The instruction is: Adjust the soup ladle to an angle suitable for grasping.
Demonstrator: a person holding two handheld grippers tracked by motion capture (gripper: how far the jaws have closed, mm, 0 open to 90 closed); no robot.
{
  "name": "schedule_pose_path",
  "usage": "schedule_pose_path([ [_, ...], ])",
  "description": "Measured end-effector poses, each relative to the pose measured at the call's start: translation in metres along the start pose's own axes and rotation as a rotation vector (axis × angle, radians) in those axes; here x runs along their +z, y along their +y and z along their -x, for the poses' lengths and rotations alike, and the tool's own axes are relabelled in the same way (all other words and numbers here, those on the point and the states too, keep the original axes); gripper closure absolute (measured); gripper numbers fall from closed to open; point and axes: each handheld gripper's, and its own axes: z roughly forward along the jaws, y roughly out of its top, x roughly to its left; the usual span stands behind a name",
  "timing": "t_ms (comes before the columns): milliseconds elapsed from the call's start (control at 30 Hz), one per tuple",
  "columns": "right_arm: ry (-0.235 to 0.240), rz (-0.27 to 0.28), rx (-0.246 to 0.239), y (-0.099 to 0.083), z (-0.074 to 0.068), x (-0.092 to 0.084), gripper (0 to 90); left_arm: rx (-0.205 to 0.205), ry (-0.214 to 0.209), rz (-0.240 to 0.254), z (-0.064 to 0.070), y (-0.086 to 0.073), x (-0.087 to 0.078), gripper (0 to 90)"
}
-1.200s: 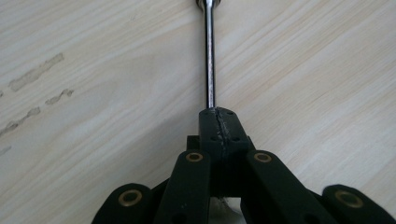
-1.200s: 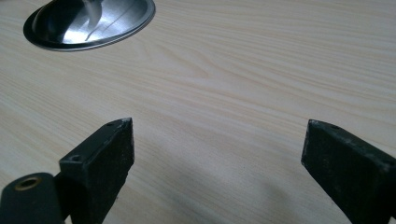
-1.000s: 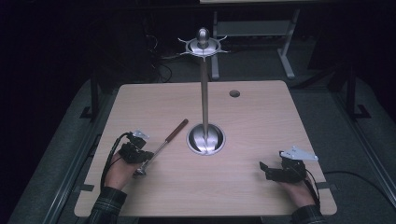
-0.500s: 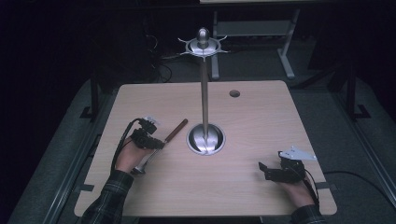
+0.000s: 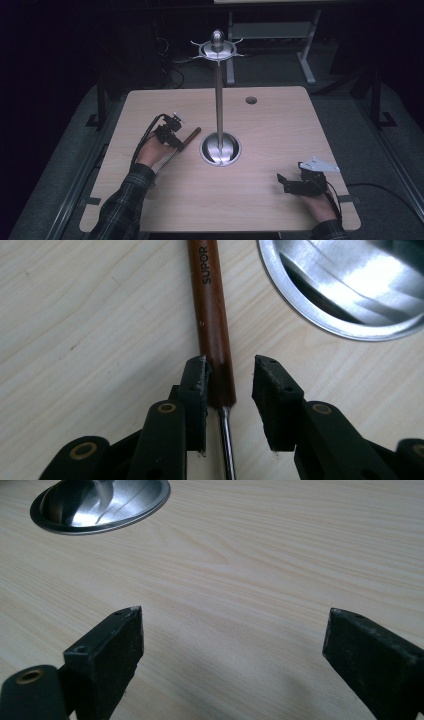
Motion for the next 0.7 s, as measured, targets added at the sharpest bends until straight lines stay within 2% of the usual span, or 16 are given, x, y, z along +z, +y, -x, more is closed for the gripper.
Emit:
schedule_pose_path([
  [33,0.000,0.001,0.000,0.000,0.000,0.000,9.1,0.002,-0.002,-0.015,0.000,0.002,0.003,66.5],
  [67,0.001,0.002,0.000,0.000,0.001,0.000,9.1,0.010,0.016,-0.036,0.001,0.005,0.007,66.5],
  [167,0.001,0.001,0.003,0.000,0.000,-0.001,9.1,0.019,0.017,-0.053,0.001,0.008,0.011,66.5],
  [233,0.001,0.004,0.001,0.000,0.001,-0.001,9.1,0.023,0.039,-0.074,0.002,0.010,0.016,66.5],
  [267,0.001,0.004,0.001,0.000,0.001,-0.001,9.1,0.023,0.039,-0.074,0.002,0.010,0.016,66.5],
  [333,0.001,0.005,0.008,0.000,0.001,-0.001,9.1,0.027,0.038,-0.108,0.001,0.010,0.019,67.3],
  [700,0.000,0.003,0.002,0.000,0.001,-0.001,9.1,0.016,0.054,-0.114,0.003,0.010,0.020,70.6],
])
